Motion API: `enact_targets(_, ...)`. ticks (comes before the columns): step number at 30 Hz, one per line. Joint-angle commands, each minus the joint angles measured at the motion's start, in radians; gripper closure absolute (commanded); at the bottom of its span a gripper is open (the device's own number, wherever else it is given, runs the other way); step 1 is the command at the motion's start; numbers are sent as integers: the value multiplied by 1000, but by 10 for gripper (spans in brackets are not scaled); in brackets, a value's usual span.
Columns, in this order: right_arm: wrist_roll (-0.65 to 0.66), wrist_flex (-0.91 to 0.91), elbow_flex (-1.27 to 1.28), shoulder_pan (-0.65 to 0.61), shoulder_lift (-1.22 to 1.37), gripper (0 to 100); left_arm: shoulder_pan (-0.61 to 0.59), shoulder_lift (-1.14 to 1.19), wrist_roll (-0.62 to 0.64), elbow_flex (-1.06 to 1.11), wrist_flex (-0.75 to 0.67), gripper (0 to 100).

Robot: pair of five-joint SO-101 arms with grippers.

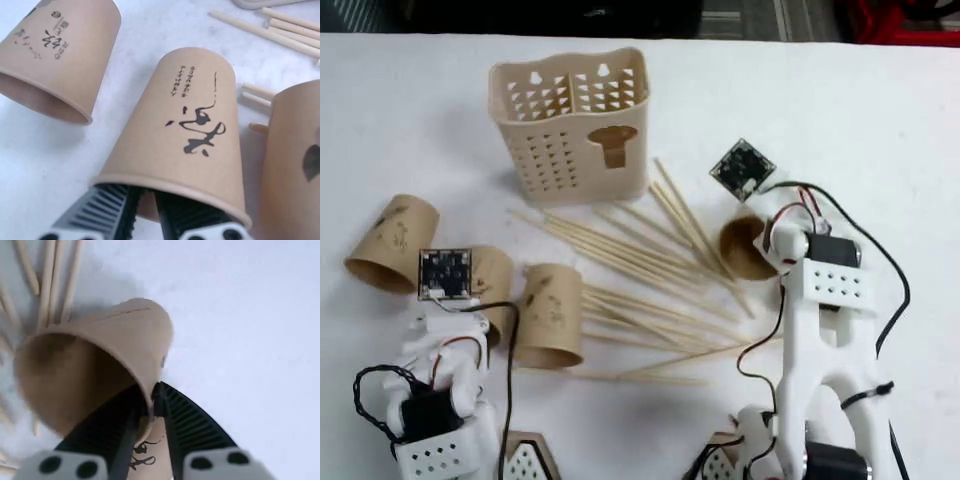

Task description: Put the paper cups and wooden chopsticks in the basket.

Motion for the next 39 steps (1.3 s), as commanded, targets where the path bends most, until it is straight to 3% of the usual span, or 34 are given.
enact_targets(1,-2,51,-101,18,-67,978,-5,-8,5,-8,-14,976)
enact_targets(12,-259,240,-480,-16,-85,979,-5,-8,5,-8,-12,976)
enact_targets(26,-557,302,-913,-274,-74,979,-5,-8,5,-8,-12,976)
enact_targets(39,-818,308,-1353,-476,363,979,-8,-8,3,5,-18,976)
